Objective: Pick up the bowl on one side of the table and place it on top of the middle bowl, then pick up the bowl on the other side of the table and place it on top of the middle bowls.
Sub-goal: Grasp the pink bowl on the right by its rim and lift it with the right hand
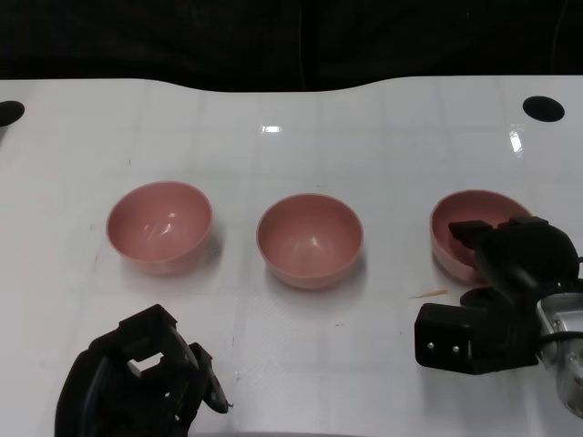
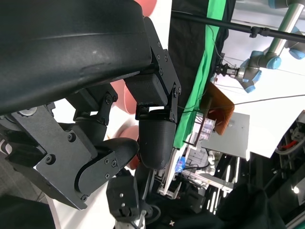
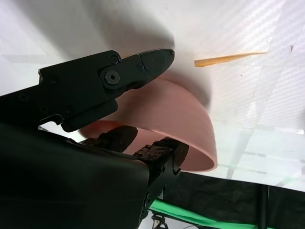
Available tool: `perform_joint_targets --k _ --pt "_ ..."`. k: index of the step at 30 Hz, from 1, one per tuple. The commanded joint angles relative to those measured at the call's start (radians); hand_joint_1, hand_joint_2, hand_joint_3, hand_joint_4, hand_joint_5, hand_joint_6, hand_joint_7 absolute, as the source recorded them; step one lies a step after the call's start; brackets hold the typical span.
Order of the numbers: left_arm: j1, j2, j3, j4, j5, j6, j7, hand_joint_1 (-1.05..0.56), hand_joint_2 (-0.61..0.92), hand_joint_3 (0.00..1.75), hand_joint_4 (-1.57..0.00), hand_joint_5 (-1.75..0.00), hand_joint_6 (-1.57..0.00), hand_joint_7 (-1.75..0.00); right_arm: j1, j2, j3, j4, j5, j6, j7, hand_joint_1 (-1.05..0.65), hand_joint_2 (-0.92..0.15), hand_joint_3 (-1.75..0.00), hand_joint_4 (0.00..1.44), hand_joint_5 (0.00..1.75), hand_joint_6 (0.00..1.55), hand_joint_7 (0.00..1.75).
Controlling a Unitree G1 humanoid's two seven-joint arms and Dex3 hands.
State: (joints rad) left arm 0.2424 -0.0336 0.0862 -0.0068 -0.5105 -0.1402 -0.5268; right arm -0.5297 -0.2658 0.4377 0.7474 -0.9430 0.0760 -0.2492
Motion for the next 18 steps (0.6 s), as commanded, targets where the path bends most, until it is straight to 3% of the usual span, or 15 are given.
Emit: perform_joint_targets --k 1,2,3,4,6,8,12,13,14,16,18 --pt "0.009 0.009 0.001 -0.014 0.0 -0.01 -0.013 -0.09 0.27 1.3 -1.0 -1.44 -0.96 -1.31 -0.055 0.0 0.017 0.086 0.021 -0.024 -0.052 -0.42 -0.92 -0.03 0.68 0.19 0.59 0.06" --pt "0.01 0.009 0.001 -0.015 -0.001 -0.009 -0.013 -0.09 0.27 1.3 -1.0 -1.44 -0.96 -1.31 -0.068 -0.003 0.024 0.111 0.025 -0.044 -0.068 -0.39 -0.92 -0.06 0.79 0.25 0.65 0.07" --pt "0.011 0.009 0.001 -0.016 -0.001 -0.008 -0.013 -0.09 0.27 1.3 -1.0 -1.44 -0.96 -1.3 -0.077 -0.005 0.029 0.129 0.03 -0.058 -0.08 -0.36 -0.92 -0.08 0.85 0.45 0.74 0.07" --pt "0.012 0.008 0.0 -0.018 -0.001 -0.007 -0.013 -0.09 0.27 1.3 -1.0 -1.43 -0.97 -1.3 -0.083 -0.006 0.034 0.142 0.034 -0.069 -0.089 -0.33 -0.92 -0.09 0.82 0.69 0.8 0.04" --pt "0.015 0.007 -0.001 -0.022 -0.001 -0.005 -0.011 -0.09 0.27 1.3 -1.0 -1.43 -0.97 -1.3 -0.093 -0.007 0.038 0.169 0.047 -0.092 -0.111 -0.32 -0.92 -0.1 0.81 0.82 0.84 0.03" --pt "0.019 0.005 -0.003 -0.027 0.002 -0.004 -0.006 -0.1 0.27 1.29 -1.01 -1.43 -0.97 -1.3 -0.102 -0.008 0.04 0.199 0.063 -0.126 -0.15 -0.29 -0.92 -0.06 0.8 1.23 1.05 0.07" --pt "0.02 0.005 -0.004 -0.03 -0.003 -0.001 -0.009 -0.09 0.28 1.28 -1.0 -1.43 -0.97 -1.3 -0.111 -0.016 0.047 0.239 0.075 -0.203 -0.24 -0.28 -0.88 -0.02 0.84 1.67 1.24 0.15" --pt "0.02 0.005 -0.005 -0.031 -0.003 -0.001 -0.009 -0.1 0.28 1.28 -1.0 -1.43 -0.96 -1.29 -0.112 -0.018 0.048 0.246 0.076 -0.223 -0.268 -0.25 -0.89 -0.02 0.88 1.7 1.09 0.67" --pt "0.02 0.005 -0.005 -0.032 -0.004 -0.001 -0.009 -0.1 0.29 1.26 -1.0 -1.43 -0.96 -1.29 -0.114 -0.02 0.05 0.251 0.075 -0.234 -0.286 -0.23 -0.91 -0.03 0.91 1.73 0.85 1.3" --pt "0.021 0.005 -0.005 -0.033 -0.01 0.004 -0.009 -0.1 0.31 1.24 -1.0 -1.43 -0.97 -1.29 -0.118 -0.022 0.051 0.255 0.08 -0.25 -0.309 -0.22 -0.92 -0.11 0.89 1.74 0.7 1.65" --pt "0.02 0.006 -0.005 -0.032 -0.012 0.003 -0.011 -0.09 0.32 1.25 -1.0 -1.43 -0.97 -1.28 -0.119 -0.025 0.054 0.244 0.072 -0.252 -0.358 -0.21 -0.92 -0.15 0.88 1.75 0.68 1.72"
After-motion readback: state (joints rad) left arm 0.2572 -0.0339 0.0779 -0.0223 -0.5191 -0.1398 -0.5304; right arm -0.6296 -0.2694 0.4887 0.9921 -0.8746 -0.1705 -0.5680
